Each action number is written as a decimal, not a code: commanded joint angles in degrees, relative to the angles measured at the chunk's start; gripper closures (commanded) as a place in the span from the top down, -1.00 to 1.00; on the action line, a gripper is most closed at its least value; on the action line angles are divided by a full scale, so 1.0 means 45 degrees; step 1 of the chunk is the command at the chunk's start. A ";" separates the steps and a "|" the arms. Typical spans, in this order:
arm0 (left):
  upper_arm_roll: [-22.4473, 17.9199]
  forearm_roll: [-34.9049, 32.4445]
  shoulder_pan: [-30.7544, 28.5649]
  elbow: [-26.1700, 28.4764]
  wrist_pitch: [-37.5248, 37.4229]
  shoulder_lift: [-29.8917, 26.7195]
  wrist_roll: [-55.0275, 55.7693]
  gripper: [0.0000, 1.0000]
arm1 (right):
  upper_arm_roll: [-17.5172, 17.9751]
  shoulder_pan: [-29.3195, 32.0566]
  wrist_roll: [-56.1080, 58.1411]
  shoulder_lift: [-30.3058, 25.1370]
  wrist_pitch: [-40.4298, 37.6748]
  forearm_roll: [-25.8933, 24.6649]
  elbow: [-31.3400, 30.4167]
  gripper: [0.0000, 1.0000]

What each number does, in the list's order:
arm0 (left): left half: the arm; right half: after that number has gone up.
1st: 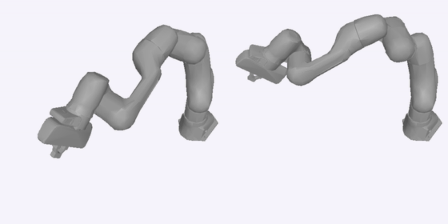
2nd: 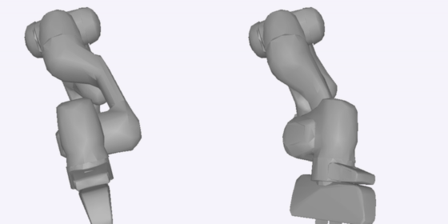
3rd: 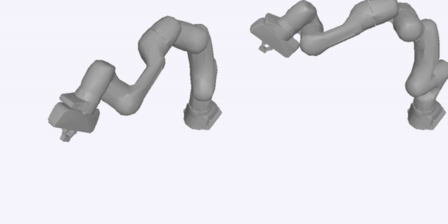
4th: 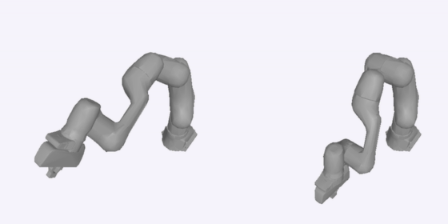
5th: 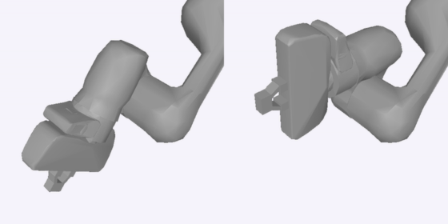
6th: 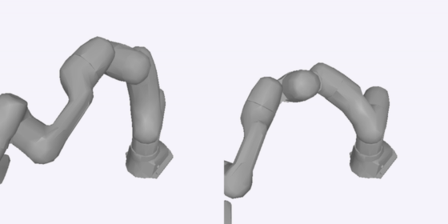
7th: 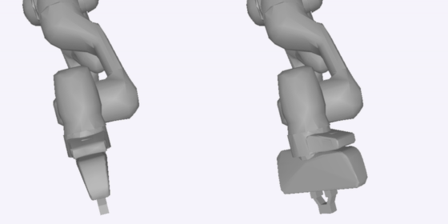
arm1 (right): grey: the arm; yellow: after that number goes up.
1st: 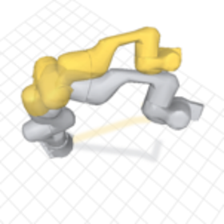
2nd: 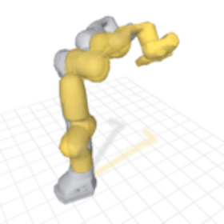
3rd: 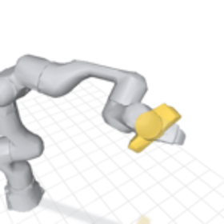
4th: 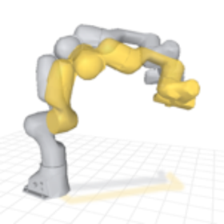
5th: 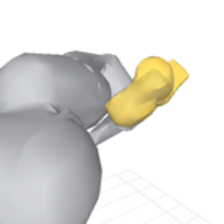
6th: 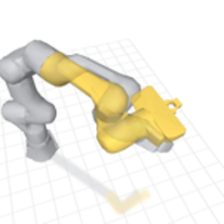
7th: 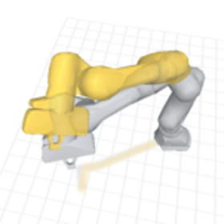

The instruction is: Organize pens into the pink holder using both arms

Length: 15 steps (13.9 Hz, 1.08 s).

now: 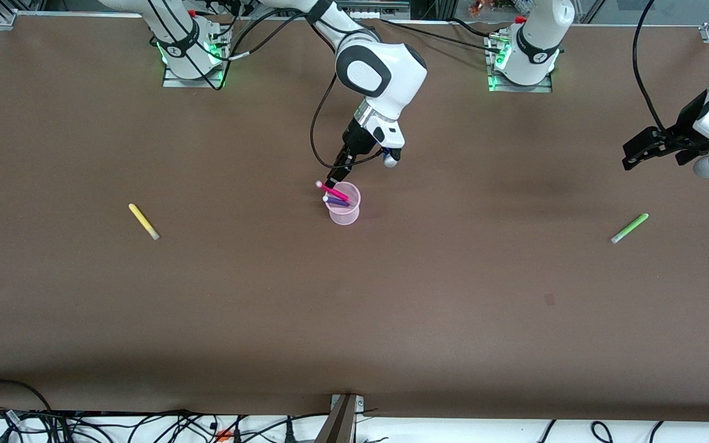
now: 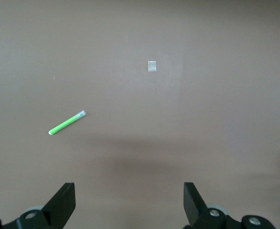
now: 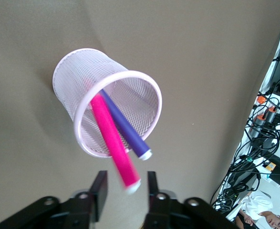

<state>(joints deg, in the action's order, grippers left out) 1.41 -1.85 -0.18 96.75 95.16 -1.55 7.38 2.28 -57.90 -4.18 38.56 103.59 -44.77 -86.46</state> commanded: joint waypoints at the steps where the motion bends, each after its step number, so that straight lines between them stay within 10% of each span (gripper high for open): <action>1: -0.0041 -0.0251 0.0157 -0.0366 -0.0365 0.0188 -0.0332 1.00 | -0.0058 -0.0083 -0.0146 -0.0130 0.0007 -0.0187 0.0092 0.99; 4: -0.0021 -0.0311 0.0157 -0.0425 -0.0307 0.0267 -0.0332 1.00 | -0.0116 0.0266 0.0282 -0.1159 -0.0129 0.0454 0.0307 0.99; 8: -0.0021 -0.0292 0.0157 -0.0445 -0.0326 0.0267 -0.0332 1.00 | -0.0503 0.2997 0.1689 -0.3738 -0.0208 0.5098 0.0307 0.99; 15: -0.0002 -0.0291 0.0157 -0.0444 -0.0385 0.0267 -0.0293 1.00 | -0.6807 0.3550 0.3409 -0.4975 -0.0737 1.1387 0.0268 1.00</action>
<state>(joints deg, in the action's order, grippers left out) 1.51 -2.17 0.24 96.38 94.62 -1.03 7.18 -22.05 -41.24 10.94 16.52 99.60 -0.25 -84.01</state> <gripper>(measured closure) 0.000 0.000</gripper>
